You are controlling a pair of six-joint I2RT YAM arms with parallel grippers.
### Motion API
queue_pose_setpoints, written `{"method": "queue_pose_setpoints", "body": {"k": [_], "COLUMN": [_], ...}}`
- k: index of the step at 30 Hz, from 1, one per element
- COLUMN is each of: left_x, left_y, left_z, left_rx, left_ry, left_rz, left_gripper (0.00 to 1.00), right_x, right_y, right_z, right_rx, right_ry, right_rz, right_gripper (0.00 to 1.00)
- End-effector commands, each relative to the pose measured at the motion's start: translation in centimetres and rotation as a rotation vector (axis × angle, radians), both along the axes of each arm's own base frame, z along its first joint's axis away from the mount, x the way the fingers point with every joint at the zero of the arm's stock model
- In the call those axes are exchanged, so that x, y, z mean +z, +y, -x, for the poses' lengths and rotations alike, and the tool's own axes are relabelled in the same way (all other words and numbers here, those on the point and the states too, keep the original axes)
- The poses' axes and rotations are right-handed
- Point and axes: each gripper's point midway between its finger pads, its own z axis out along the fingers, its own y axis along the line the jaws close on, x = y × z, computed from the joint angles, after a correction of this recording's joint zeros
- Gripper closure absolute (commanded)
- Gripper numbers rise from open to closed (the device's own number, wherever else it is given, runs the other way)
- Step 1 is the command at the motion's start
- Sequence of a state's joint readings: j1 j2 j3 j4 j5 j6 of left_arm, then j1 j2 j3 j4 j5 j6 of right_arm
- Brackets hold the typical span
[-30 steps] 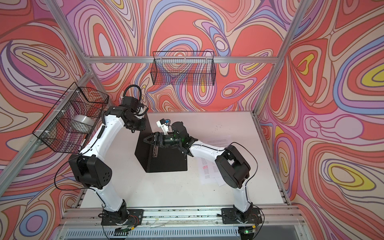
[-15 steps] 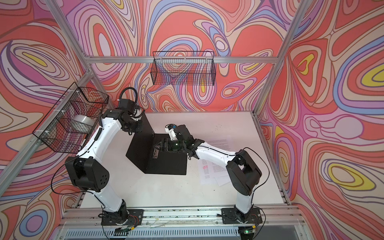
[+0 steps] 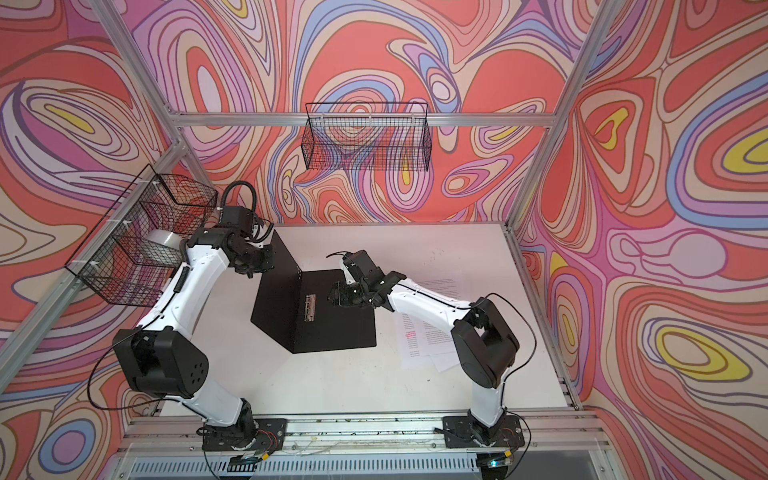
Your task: Put the files into the folder
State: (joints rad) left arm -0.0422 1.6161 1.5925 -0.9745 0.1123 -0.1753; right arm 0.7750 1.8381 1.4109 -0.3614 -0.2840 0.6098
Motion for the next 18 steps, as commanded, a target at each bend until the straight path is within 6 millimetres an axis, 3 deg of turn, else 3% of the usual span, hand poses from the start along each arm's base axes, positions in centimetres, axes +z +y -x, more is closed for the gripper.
{"method": "queue_pose_setpoints", "body": {"k": [1,18], "left_x": [-0.9,-1.7], "left_y": [-0.5,-1.7], "left_z": [2.0,2.2], "left_rx": [0.019,0.015], "left_ry": [0.059,0.071], "left_rz": [0.052,0.130], "left_gripper": [1.00,1.00], "right_x": [-2.3,-8.0], "right_y": [0.2,6.8], "right_z": [0.4,1.7], "right_rx": [0.030,0.115], "right_ry": [0.039,0.150], "right_rz": [0.055,0.010], "right_gripper": [0.51,0.66]}}
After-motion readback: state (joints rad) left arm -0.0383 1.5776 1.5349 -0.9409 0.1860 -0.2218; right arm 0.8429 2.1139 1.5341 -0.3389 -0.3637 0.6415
